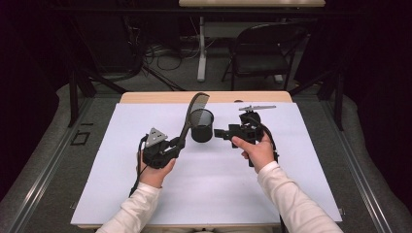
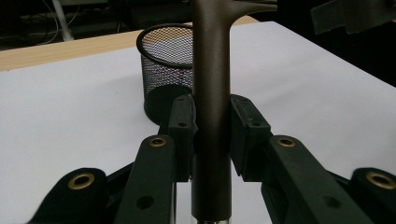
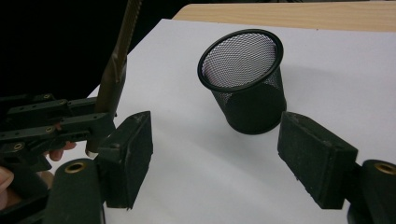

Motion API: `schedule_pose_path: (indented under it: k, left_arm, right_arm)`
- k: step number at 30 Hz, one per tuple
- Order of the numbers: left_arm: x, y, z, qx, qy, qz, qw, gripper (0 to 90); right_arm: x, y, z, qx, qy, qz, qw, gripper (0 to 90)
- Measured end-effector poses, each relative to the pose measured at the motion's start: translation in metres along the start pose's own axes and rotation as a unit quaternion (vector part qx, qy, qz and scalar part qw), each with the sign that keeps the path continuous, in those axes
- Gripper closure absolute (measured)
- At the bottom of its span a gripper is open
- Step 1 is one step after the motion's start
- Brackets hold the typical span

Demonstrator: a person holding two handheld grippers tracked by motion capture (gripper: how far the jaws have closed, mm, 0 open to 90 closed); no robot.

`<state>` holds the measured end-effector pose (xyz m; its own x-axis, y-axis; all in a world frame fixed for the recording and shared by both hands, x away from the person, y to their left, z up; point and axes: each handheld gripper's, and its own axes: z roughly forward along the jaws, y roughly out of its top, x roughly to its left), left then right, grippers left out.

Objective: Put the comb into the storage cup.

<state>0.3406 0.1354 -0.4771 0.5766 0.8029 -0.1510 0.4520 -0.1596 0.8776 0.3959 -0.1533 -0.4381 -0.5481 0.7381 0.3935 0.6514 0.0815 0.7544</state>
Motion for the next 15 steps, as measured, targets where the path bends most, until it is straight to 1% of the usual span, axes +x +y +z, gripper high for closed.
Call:
schedule_pose_path:
  k: [1,3,5,6,7,9,13,15]
  left_arm:
    - [0.000,0.000,0.000,0.000,0.001,0.001,1.0000,72.5]
    - [-0.001,0.000,0.000,0.001,0.000,0.004,1.0000,72.5]
    - [-0.002,-0.001,0.000,0.000,0.001,0.004,1.0000,72.5]
    - [-0.003,-0.001,0.000,0.000,0.000,0.005,1.0000,72.5]
    - [-0.004,-0.001,0.000,0.000,0.000,0.006,1.0000,72.5]
    - [-0.005,-0.002,0.001,0.003,-0.002,0.010,0.9999,72.5]
    - [-0.006,-0.003,0.002,0.004,0.000,0.013,0.9999,72.5]
    - [-0.006,-0.003,0.003,0.005,-0.001,0.013,0.9999,72.5]
  right_arm:
    - [0.002,0.003,0.002,-0.002,0.006,-0.002,1.0000,32.2]
    - [0.002,0.005,0.005,0.000,0.002,-0.003,1.0000,32.2]
    - [0.003,0.006,0.007,0.000,0.004,0.001,1.0000,32.4]
    - [0.005,0.008,0.009,0.002,0.006,-0.003,1.0000,33.2]
    - [0.005,0.009,0.010,0.000,0.005,-0.007,1.0000,33.9]
    - [0.007,0.012,0.011,-0.004,0.007,-0.003,1.0000,36.5]
    - [0.010,0.018,0.013,-0.009,0.014,-0.007,0.9998,37.5]
    - [0.010,0.020,0.013,-0.011,0.013,-0.004,0.9998,37.8]
